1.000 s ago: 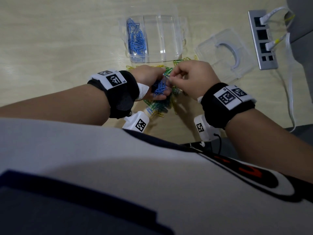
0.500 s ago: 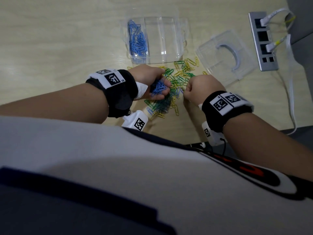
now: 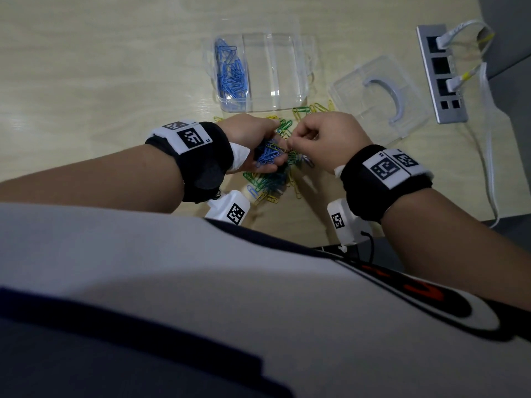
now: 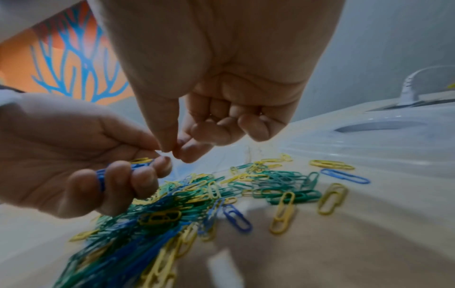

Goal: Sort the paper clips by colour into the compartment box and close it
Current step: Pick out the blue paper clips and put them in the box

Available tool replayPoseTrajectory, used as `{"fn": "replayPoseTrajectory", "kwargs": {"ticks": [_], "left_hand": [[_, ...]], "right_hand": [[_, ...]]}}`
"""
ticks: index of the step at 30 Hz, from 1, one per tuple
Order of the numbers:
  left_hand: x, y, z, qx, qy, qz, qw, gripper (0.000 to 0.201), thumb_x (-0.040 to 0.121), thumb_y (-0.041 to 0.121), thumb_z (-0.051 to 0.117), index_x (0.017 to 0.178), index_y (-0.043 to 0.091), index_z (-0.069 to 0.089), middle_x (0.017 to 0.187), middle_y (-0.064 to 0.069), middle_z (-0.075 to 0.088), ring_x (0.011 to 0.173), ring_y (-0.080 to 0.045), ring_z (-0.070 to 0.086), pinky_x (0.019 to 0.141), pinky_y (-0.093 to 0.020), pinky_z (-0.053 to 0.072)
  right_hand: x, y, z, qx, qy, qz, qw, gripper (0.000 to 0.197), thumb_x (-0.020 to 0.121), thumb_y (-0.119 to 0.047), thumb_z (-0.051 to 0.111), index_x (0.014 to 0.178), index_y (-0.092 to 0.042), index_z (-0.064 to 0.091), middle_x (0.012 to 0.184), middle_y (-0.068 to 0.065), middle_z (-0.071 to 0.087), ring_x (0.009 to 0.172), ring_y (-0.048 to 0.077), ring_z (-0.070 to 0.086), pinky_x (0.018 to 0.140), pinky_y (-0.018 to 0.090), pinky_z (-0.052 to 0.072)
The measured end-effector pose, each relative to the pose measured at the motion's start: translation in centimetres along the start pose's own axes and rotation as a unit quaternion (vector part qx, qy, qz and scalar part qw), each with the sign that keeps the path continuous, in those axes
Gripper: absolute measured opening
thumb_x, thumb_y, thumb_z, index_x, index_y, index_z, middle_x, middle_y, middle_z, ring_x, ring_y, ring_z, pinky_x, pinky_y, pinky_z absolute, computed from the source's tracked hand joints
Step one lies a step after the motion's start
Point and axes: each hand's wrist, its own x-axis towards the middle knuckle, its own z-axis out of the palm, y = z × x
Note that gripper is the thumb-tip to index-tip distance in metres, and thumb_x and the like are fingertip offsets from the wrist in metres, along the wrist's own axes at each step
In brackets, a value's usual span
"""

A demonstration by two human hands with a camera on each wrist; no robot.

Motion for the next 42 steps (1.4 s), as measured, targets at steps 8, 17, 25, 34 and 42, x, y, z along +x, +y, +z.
{"fn": "replayPoseTrajectory", "kwargs": {"ticks": [8, 17, 25, 34, 42], "left_hand": [[0.1, 0.0, 0.3, -0.032, 0.02, 0.006, 0.999, 0.035, 0.101, 0.031, 0.037, 0.081, 0.006, 0.051, 0.073, -0.011, 0.058, 0.056, -0.021, 0.057, 0.062, -0.03, 0.052], [0.0, 0.0, 0.0, -0.043, 0.001, 0.001, 0.999, 0.024, 0.1, 0.026, 0.039, 0.104, 0.006, 0.051, 0.073, -0.012, 0.058, 0.048, -0.019, 0.059, 0.051, -0.025, 0.054], [0.1, -0.3, -0.3, 0.006, -0.015, 0.001, 1.0, 0.038, 0.101, 0.028, 0.035, 0.078, 0.008, 0.058, 0.059, -0.008, 0.057, 0.05, -0.015, 0.056, 0.052, -0.021, 0.052], [0.2, -0.5, -0.3, 0.015, -0.013, -0.004, 1.0, 0.038, 0.101, 0.029, 0.035, 0.078, 0.008, 0.058, 0.064, -0.008, 0.057, 0.051, -0.015, 0.056, 0.053, -0.02, 0.051], [0.0, -0.5, 0.2, -0.007, -0.013, -0.001, 1.0, 0.038, 0.102, 0.035, 0.034, 0.084, 0.008, 0.053, 0.071, -0.009, 0.057, 0.059, -0.018, 0.056, 0.059, -0.027, 0.053]], "right_hand": [[-0.4, -0.2, 0.4, 0.024, -0.004, -0.023, 0.999, 0.011, 0.081, -0.033, 0.069, 0.083, -0.022, 0.069, 0.072, -0.006, 0.065, 0.064, 0.007, 0.057, 0.066, 0.028, 0.049], [0.2, -1.0, 0.1, -0.007, -0.028, -0.043, 0.999, 0.005, 0.083, -0.027, 0.066, 0.085, -0.026, 0.071, 0.073, -0.011, 0.062, 0.068, 0.002, 0.054, 0.063, 0.015, 0.04], [0.5, 1.2, -0.4, -0.033, 0.061, 0.068, 0.995, 0.016, 0.085, -0.026, 0.058, 0.099, -0.021, 0.063, 0.089, -0.001, 0.065, 0.084, 0.02, 0.06, 0.076, 0.031, 0.049], [-0.3, 1.5, 1.5, -0.228, -0.071, 0.101, 0.966, 0.021, 0.084, -0.034, 0.06, 0.092, -0.016, 0.063, 0.092, 0.007, 0.063, 0.089, 0.029, 0.059, 0.077, 0.036, 0.052], [-0.7, -0.4, 0.9, 0.034, -0.017, 0.012, 0.999, 0.016, 0.081, -0.038, 0.061, 0.076, -0.022, 0.064, 0.064, -0.009, 0.059, 0.062, 0.005, 0.054, 0.063, 0.023, 0.045]]}}
